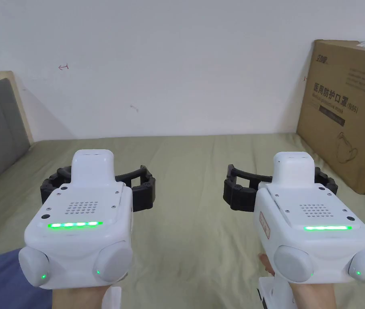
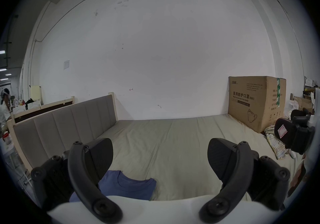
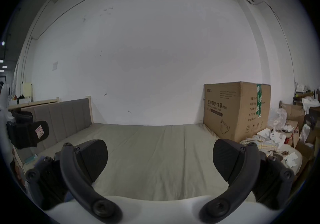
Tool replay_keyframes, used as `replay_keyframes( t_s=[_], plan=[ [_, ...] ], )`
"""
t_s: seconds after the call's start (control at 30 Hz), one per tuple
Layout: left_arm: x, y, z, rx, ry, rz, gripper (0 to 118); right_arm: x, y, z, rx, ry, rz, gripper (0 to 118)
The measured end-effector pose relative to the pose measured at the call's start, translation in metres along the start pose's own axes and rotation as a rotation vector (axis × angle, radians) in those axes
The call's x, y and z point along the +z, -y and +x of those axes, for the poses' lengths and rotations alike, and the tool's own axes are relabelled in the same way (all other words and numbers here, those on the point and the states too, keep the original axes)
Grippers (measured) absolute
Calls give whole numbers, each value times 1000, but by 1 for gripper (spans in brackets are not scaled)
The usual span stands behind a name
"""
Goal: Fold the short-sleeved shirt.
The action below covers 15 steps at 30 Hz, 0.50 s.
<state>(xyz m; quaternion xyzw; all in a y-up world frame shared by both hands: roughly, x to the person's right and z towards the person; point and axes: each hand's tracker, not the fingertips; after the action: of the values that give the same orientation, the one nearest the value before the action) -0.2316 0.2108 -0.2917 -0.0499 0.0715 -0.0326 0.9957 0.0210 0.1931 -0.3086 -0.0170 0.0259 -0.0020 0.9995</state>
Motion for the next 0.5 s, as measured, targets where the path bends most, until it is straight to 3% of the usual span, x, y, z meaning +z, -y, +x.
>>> replay_keyframes(
  t_s=[0.17,0.5],
  plan=[
    [-1,0,-4,17,-1,-12,112,-1,2,-5,35,8,16,118],
    [2,0,-2,-12,-2,4,112,-3,-1,2,-48,21,-17,118]
  ],
)
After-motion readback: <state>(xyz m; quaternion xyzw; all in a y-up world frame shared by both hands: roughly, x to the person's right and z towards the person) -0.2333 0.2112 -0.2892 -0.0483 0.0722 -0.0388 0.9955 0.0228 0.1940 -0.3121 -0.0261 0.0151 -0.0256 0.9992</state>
